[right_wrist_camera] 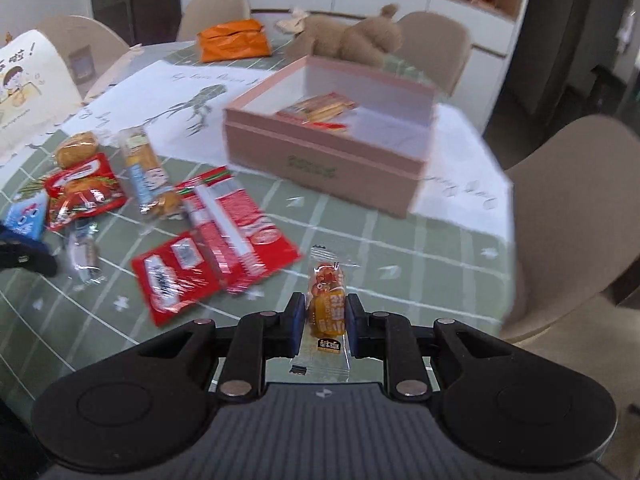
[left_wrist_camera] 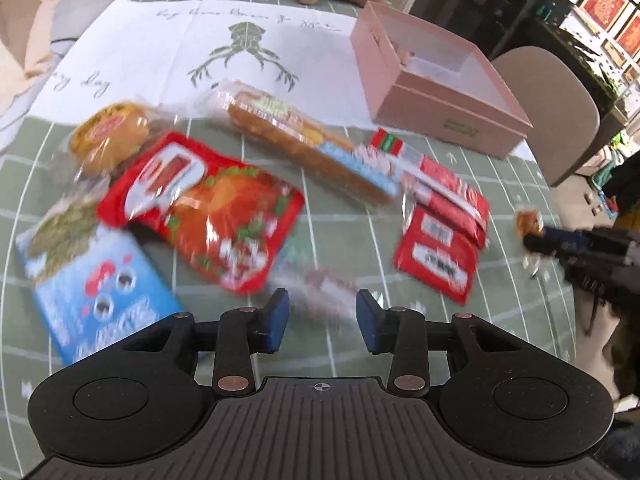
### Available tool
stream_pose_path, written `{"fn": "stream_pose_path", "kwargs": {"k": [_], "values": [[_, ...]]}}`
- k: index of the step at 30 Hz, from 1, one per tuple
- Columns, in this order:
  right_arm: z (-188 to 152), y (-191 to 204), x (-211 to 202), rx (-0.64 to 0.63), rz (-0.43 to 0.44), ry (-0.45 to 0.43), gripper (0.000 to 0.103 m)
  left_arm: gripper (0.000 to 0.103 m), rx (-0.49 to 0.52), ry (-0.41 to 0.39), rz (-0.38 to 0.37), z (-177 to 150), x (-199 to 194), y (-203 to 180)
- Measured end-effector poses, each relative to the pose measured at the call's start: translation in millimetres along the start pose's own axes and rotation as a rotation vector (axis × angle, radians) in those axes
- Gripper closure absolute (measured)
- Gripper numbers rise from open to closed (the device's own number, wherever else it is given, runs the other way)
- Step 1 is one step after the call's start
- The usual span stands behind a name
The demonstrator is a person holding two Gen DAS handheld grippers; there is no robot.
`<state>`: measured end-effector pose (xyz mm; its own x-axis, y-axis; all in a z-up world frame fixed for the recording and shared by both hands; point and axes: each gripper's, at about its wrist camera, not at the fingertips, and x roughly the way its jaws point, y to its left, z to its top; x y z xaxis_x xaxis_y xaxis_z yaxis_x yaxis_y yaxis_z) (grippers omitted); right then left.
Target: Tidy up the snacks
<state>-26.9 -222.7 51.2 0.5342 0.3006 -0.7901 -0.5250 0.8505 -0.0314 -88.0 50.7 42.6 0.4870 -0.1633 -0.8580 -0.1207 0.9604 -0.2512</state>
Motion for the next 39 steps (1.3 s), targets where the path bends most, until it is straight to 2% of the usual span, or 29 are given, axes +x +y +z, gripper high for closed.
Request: {"fn": "stream_pose_path", "kwargs": {"k": [5,7,9,11,13,17,18,21,24,28,30,32,33,36,37,39], "values": [[8.3,15.1,22.9,-0.010,0.016,0.020,0.083,0.062,0.077,0.000,0.013,17.4,28.1,-13.8],[11.1,14.1,30.1,-0.001,0.000,0.034,0.076,0.062,0.153,0.000,0.032,20.7,35.7,-22.3],[12.1,10.2,34.4,0.012,-0.022,0.052,0.052,0.063,0.222,-0.004,0.056,19.8,35.2,-25.4],[9.8,4.6,35.2,0.033,-0.041,0.052,0.043,0.065,0.239,-0.010,0.080,16.2,25.3,-20.8],[5.4,0.7,38.3,0.051,-0.044,0.071,0.041,0.065,0.186,-0.003,0.054,13.0,8.6,-8.7],[-2.4,-4.2,37.4,0.120,-0.040,0.050,0.033,0.065,-0.113,0.111,-0.117,13.1,1.4,28.9],[-3.8,-5.4,38.4,0.142,-0.033,0.044,0.027,0.065,-0.147,0.125,-0.137,13.4,5.5,31.7],[-2.8,2.8,41.8,0.116,-0.038,0.035,0.021,0.065,-0.170,0.124,-0.101,17.3,19.2,25.3],[0.0,11.6,40.7,0.059,-0.010,0.049,0.021,0.065,-0.109,0.085,-0.084,26.1,31.0,8.0],[-5.1,16.4,35.5,0.040,-0.028,0.029,0.021,0.064,0.088,0.044,-0.036,30.7,40.5,-23.9],[-6.3,14.9,34.8,0.051,-0.025,0.026,0.021,0.059,0.199,0.020,0.024,26.4,38.1,-35.4],[-6.2,13.0,35.7,0.061,-0.028,0.027,0.018,0.063,0.278,-0.009,0.115,20.1,30.8,-38.6],[-6.6,12.3,36.1,0.067,-0.031,0.025,0.015,0.063,0.251,0.007,0.110,20.4,27.2,-34.3],[-10.6,8.9,37.4,0.103,-0.034,0.012,0.011,0.063,-0.007,0.101,-0.080,27.9,26.8,-8.8],[-12.3,7.8,37.8,0.120,-0.033,0.005,0.010,0.063,-0.048,0.112,-0.101,29.6,29.9,-6.1],[-13.8,8.7,38.0,0.128,-0.043,-0.003,0.008,0.063,-0.063,0.104,-0.088,32.9,35.4,-9.8]]}}
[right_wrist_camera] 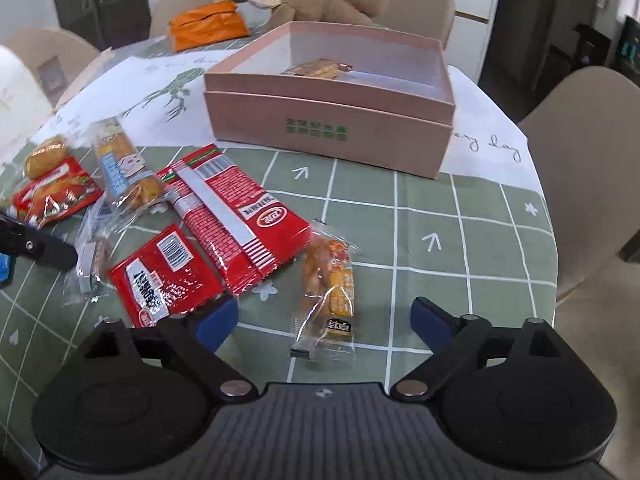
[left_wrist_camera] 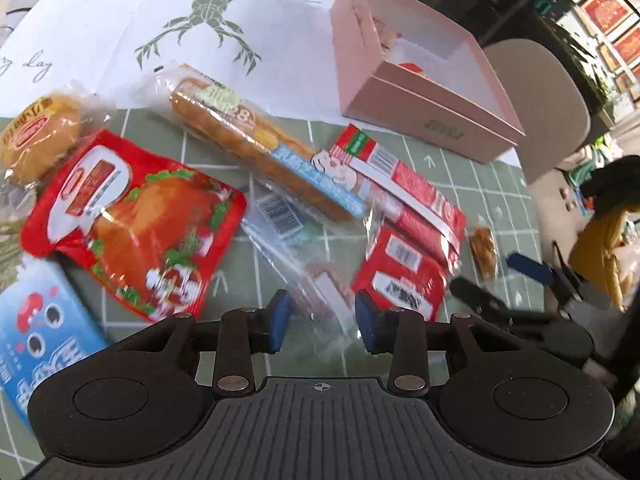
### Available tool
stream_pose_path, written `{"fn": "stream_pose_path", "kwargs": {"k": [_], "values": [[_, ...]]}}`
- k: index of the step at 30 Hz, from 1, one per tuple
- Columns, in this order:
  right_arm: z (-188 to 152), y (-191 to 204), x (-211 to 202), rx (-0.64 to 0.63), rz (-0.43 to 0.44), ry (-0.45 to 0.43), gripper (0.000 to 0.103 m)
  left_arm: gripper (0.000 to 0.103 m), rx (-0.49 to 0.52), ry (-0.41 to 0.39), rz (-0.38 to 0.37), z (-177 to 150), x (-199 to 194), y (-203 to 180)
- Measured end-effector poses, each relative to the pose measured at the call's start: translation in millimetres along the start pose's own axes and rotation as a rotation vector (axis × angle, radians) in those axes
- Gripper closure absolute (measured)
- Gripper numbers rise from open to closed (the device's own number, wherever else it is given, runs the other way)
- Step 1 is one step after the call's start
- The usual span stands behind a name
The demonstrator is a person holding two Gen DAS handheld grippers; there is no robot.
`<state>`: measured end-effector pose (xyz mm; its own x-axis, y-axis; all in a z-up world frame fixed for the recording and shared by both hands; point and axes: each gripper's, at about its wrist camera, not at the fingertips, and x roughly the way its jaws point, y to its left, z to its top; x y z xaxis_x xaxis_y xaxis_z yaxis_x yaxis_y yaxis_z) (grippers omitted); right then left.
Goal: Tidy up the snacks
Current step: 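Move both grippers over the remaining snacks on the mat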
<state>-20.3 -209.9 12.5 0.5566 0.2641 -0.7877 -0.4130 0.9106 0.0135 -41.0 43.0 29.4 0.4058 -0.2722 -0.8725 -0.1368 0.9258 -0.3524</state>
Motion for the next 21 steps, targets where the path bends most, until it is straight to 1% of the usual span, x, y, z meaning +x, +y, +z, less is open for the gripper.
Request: {"fn": "stream_pose_path", "kwargs": {"k": [1,3,6,7,9,11,12,13,16,18,19,21], "values": [[-0.2,0.3,-0.2,0.003,-0.003,0.000,0.008,0.063,0.000,-0.007,0.008,1.9,2.5,-3.3],[-0.7,1.0,-0.7,0.005,-0.008,-0.002,0.008,0.062,0.035,-0.014,0.027,6.0,10.1,-13.6],[-2.8,2.0,-1.4,0.019,-0.015,-0.010,0.008,0.058,0.152,-0.055,0.078,0.5,14.8,-30.6],[-3.8,2.8,-1.5,0.024,-0.018,-0.015,0.008,0.057,0.183,-0.064,0.083,0.5,16.6,-33.6],[-6.0,4.1,-1.2,0.032,-0.027,-0.026,0.005,0.050,0.223,-0.075,0.095,0.7,18.4,-34.6],[-7.0,4.4,-0.4,0.042,-0.037,-0.033,0.003,0.046,0.200,-0.068,0.094,7.0,24.9,-31.0],[-7.3,3.4,0.2,0.050,-0.038,-0.034,0.001,0.049,0.170,-0.066,0.083,10.8,26.2,-28.7],[-7.8,2.6,0.7,0.055,-0.039,-0.036,0.000,0.048,0.147,-0.065,0.070,14.6,28.0,-27.7],[-7.9,4.0,1.8,0.052,-0.041,-0.043,0.000,0.048,0.131,-0.077,0.076,20.6,32.8,-34.7],[-8.4,5.0,1.8,0.052,-0.041,-0.046,0.000,0.047,0.177,-0.082,0.084,18.5,34.0,-41.5],[-8.7,5.4,1.7,0.053,-0.043,-0.047,0.000,0.046,0.209,-0.066,0.078,16.6,35.1,-43.5],[-9.2,5.4,0.8,0.050,-0.039,-0.045,0.000,0.048,0.316,-0.068,0.092,7.7,32.5,-47.4]]}}
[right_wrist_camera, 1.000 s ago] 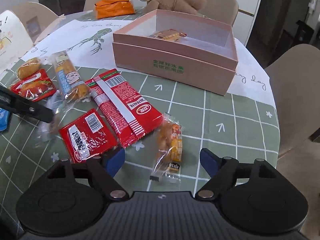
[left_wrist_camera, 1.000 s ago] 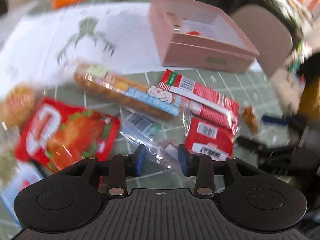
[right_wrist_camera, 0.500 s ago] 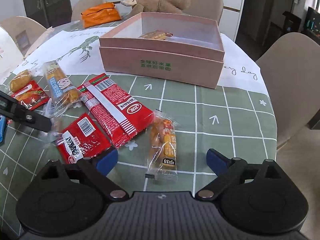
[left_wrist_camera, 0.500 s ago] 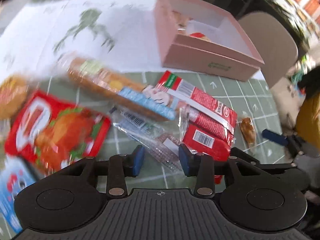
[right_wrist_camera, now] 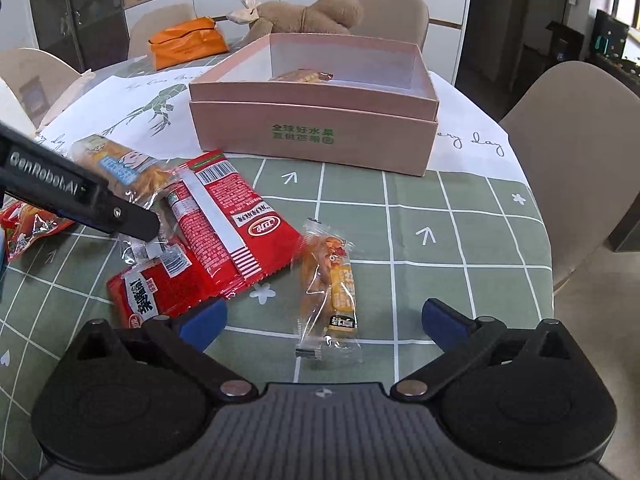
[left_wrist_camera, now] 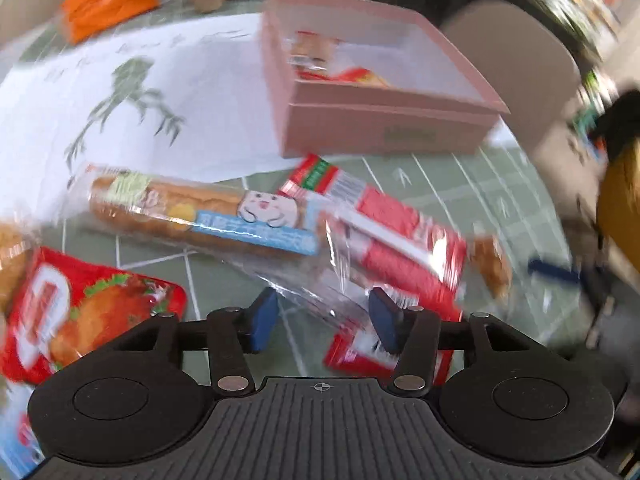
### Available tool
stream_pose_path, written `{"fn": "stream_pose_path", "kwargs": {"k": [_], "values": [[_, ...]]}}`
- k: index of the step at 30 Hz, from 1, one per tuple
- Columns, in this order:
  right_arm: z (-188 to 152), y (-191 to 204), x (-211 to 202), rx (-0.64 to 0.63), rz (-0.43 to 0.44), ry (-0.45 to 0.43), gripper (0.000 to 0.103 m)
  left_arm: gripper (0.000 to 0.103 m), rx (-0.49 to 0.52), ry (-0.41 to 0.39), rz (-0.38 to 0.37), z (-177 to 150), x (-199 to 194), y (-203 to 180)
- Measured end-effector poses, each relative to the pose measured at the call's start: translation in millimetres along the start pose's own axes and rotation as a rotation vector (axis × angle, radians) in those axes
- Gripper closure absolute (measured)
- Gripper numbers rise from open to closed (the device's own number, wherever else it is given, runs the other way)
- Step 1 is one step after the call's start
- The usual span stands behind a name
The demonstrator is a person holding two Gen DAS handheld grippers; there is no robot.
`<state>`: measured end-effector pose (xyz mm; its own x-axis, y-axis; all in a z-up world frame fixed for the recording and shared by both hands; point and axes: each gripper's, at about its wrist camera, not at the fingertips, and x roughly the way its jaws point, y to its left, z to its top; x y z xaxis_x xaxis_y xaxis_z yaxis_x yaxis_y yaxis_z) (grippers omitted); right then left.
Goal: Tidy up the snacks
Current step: 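Move both grippers over the remaining snacks on the mat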
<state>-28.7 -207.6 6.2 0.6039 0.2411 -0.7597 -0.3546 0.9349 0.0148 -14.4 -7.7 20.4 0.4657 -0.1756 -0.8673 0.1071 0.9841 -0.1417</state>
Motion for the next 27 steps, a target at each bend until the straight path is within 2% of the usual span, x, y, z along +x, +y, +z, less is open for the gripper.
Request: {"fn": "stream_pose_path", "kwargs": {"k": [2,4,6,8,10,12,13,15,18,23,25,27], "values": [[-0.4,-0.6,-1.3,-0.011,0.009,0.009,0.000,0.052,0.054,-0.011,0.009,-10.2,-6.4,2.5],[-1.0,-1.4,-3.0,-0.032,0.015,0.019,0.000,0.054,0.064,-0.021,0.038,-20.9,-14.4,11.6],[-2.3,-1.5,-6.2,-0.061,0.017,0.026,0.000,0.067,0.041,-0.025,0.073,-30.6,-23.0,25.5],[-3.3,-0.3,-8.9,-0.091,0.012,0.028,0.000,0.069,-0.016,-0.018,0.072,-38.2,-32.0,43.6],[-0.7,3.2,-12.0,-0.137,0.001,0.045,0.000,0.070,-0.110,-0.014,0.026,-44.6,-41.3,63.8],[5.8,9.1,-18.2,-0.196,0.014,0.047,0.011,0.070,-0.188,-0.047,-0.016,-52.0,-54.4,79.1],[9.4,12.3,-23.1,-0.218,0.033,0.030,0.010,0.070,-0.208,-0.064,-0.030,-53.8,-58.8,83.5],[21.1,19.3,-32.7,-0.250,0.086,-0.010,0.010,0.070,-0.247,-0.103,-0.054,-59.5,-72.7,90.3],[43.7,31.7,-35.7,-0.263,0.193,-0.007,0.010,0.069,-0.315,-0.173,-0.047,-69.9,-99.0,102.5],[77.6,66.5,-25.2,-0.261,0.364,0.015,0.010,0.069,-0.501,-0.235,0.082,-96.4,-127.2,143.9],[90.4,94.0,-17.1,-0.301,0.464,0.030,0.010,0.069,-0.595,-0.242,0.127,-109.6,-133.0,161.5],[98.1,128.2,-7.5,-0.363,0.540,0.041,0.010,0.069,-0.660,-0.257,0.139,-121.8,-138.0,173.4]]}}
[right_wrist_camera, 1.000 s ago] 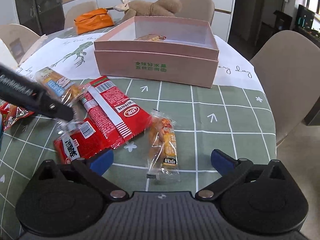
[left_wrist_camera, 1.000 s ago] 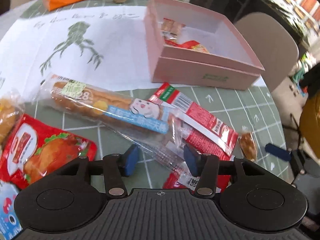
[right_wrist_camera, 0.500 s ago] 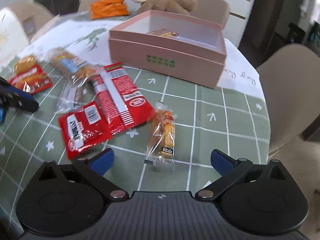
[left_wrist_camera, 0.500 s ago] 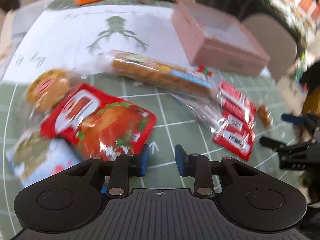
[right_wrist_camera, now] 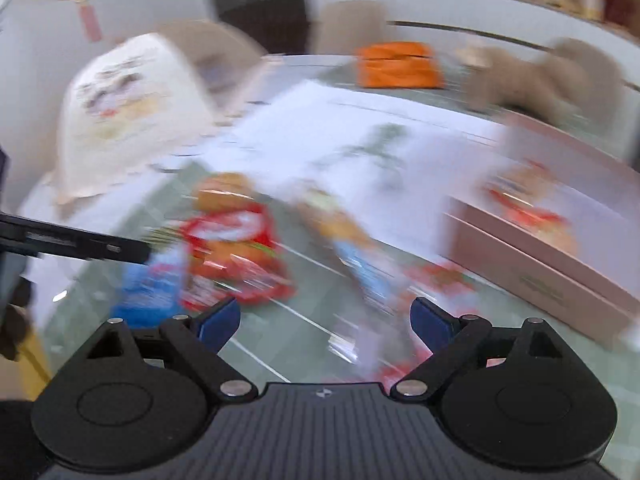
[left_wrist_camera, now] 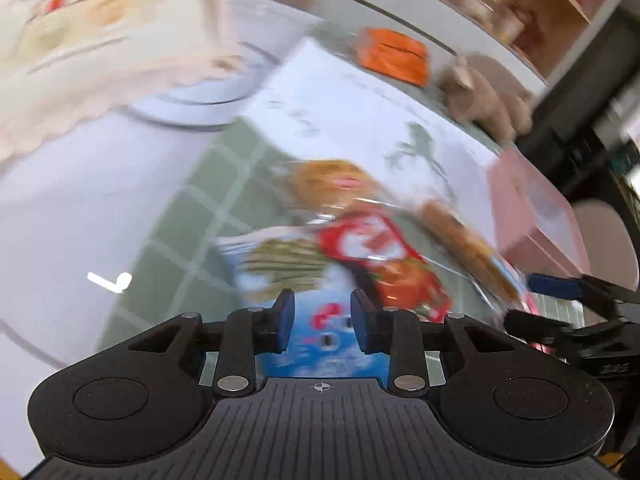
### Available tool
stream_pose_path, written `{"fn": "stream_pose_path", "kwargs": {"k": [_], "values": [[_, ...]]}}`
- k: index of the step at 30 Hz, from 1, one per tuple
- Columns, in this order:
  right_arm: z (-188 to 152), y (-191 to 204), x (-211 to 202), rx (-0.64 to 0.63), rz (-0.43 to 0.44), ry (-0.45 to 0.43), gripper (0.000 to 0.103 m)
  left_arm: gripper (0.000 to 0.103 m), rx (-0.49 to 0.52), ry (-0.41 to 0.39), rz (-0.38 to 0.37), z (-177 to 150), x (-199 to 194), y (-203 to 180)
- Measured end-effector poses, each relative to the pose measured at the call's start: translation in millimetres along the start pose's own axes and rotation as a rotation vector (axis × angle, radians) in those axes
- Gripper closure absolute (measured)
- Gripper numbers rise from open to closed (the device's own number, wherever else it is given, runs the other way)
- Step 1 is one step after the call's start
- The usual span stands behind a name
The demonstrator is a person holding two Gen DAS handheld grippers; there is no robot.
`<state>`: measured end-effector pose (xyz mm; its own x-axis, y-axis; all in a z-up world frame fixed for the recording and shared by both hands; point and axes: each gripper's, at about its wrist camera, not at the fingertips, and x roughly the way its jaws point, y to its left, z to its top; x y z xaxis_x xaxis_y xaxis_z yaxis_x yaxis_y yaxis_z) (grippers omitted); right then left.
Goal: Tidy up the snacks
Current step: 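Move both grippers over the remaining snacks on the mat, then grasp the red roast-duck pack with right while left reaches the yellow bread bun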
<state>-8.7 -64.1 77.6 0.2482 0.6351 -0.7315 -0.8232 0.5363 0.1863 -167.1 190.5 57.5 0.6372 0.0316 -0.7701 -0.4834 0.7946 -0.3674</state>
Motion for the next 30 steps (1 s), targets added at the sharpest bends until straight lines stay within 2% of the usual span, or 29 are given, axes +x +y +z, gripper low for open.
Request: {"fn": "stream_pose_path", "kwargs": {"k": [4,6,8,10,12,15,17,18,19,22,24,27,30], "values": [[23.8,41.9,58.4,-0.090,0.044,0.032,0.010,0.069,-0.033,-0.017,0.027,-6.3,-10.0,13.9],[27.8,57.3,86.6,-0.141,0.017,0.053,0.010,0.069,-0.048,-0.018,0.025,-10.1,-14.1,20.1],[24.6,67.3,109.3,-0.223,-0.052,0.079,0.010,0.069,-0.055,-0.018,0.017,-11.9,-13.3,21.2],[21.9,59.7,114.6,-0.197,-0.044,0.105,0.010,0.069,-0.052,-0.014,0.004,-13.9,-11.3,19.8],[23.6,48.7,105.6,-0.145,-0.013,0.126,0.022,0.069,-0.050,-0.003,-0.010,-14.2,-7.1,17.6],[21.4,24.3,81.6,-0.049,0.077,0.149,0.033,0.069,-0.017,0.016,-0.048,-10.8,3.9,5.5],[15.0,11.1,62.3,-0.003,0.084,0.153,0.044,0.069,0.020,0.029,-0.075,-8.2,10.6,-7.4],[9.9,3.8,52.0,0.023,0.086,0.156,0.059,0.069,0.041,0.036,-0.089,-6.7,14.4,-14.6],[3.5,-2.8,39.4,0.053,0.092,0.157,0.068,0.069,0.061,0.044,-0.103,-5.3,18.2,-22.2],[-9.6,-26.0,7.7,0.172,0.131,0.127,0.070,0.069,0.123,0.060,-0.136,-1.3,27.5,-43.9],[-19.2,-43.8,-12.0,0.265,0.122,0.087,0.071,0.069,0.171,0.068,-0.152,2.7,33.8,-58.7],[-33.2,-63.6,-38.7,0.342,0.039,0.007,0.073,0.069,0.228,0.081,-0.174,6.9,41.5,-77.9],[-42.0,-72.0,-52.4,0.337,-0.092,-0.028,0.071,0.069,0.275,0.106,-0.192,5.5,48.4,-93.3]]}}
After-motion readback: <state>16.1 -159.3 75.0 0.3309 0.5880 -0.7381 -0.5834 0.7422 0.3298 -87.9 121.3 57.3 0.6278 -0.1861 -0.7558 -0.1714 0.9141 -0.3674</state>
